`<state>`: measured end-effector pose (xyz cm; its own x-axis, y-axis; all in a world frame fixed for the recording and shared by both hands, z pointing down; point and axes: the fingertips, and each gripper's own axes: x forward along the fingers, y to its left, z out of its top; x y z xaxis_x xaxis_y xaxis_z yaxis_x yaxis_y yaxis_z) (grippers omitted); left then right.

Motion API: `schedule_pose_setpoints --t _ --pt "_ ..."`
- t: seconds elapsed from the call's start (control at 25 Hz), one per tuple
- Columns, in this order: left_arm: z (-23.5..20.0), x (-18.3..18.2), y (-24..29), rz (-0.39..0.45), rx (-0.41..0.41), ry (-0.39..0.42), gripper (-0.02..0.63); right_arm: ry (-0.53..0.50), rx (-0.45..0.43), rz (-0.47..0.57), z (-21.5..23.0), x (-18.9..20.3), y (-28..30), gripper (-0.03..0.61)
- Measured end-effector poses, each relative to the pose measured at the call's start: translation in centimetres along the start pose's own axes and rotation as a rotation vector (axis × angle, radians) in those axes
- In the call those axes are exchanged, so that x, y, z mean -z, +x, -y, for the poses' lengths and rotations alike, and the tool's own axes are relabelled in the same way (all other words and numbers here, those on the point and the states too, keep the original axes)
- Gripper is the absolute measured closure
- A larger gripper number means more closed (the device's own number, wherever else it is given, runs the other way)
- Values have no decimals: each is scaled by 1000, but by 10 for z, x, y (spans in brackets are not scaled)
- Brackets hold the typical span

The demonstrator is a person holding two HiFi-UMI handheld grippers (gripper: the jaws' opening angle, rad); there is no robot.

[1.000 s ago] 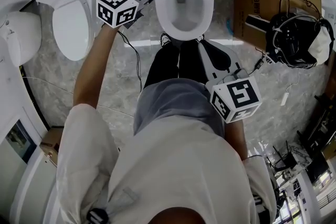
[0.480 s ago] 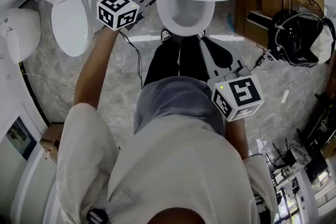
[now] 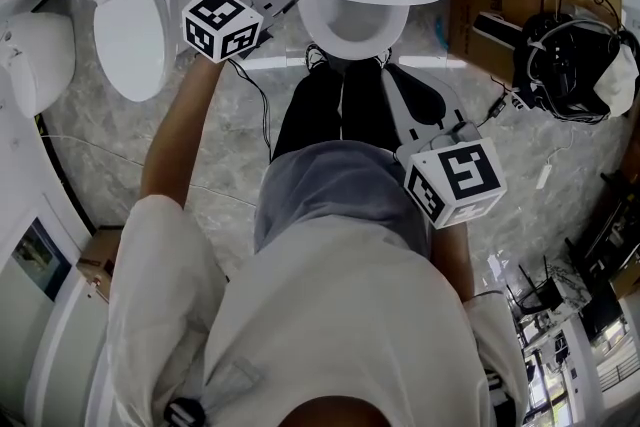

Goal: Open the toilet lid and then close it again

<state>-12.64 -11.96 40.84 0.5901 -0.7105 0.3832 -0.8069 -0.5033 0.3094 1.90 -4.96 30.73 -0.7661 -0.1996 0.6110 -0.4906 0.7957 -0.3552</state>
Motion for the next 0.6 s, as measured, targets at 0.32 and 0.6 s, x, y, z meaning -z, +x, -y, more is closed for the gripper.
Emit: schedule_pose_setpoints --t 0.32,0.6 --pt "5 10 -1 -2 12 -14 557 2 -10 -12 -1 1 7 568" --pt "9 19 -1 3 19 -35 557 7 -13 -22 1 4 12 568"
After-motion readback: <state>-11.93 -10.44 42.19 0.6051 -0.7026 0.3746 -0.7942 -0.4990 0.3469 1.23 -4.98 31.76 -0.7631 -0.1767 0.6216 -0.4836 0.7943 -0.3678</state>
